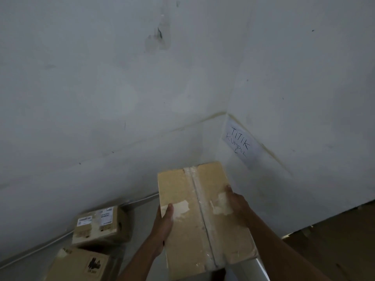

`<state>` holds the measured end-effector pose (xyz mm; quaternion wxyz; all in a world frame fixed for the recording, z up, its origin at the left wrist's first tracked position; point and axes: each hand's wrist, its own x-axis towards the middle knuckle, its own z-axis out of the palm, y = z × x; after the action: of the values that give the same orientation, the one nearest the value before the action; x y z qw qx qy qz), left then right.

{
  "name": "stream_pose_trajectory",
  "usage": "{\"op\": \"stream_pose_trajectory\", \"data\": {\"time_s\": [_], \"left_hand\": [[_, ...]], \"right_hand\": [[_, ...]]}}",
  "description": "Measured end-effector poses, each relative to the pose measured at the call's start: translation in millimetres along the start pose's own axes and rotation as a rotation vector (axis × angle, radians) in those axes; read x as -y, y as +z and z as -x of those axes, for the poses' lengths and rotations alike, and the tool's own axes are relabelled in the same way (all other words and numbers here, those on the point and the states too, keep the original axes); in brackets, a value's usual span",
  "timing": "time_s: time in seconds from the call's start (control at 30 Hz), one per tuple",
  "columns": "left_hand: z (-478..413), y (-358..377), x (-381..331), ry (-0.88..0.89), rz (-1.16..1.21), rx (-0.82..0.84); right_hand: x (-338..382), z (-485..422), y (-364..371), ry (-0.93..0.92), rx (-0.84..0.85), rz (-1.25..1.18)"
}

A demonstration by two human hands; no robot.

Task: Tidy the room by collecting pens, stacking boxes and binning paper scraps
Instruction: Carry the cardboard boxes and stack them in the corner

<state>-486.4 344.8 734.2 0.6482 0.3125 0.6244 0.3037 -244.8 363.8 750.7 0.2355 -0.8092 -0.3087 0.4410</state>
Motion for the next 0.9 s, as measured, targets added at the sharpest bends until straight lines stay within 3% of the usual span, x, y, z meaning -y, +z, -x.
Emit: {"op": "stream_pose_trajectory", "data": {"time_s": [0.43, 0.9], "left_hand": [[-71.4, 89.5, -3.3, -0.065, 0.11, -0.048], [-166.3, 98.3, 17.9, -0.141, 0.274, -0.04]], "right_hand": [[-0.3, -123.8, -43.6, -0.043, 0.076, 0.1], [-14.3, -208.9, -13.3, -0.051, 0.074, 0.154]]}}
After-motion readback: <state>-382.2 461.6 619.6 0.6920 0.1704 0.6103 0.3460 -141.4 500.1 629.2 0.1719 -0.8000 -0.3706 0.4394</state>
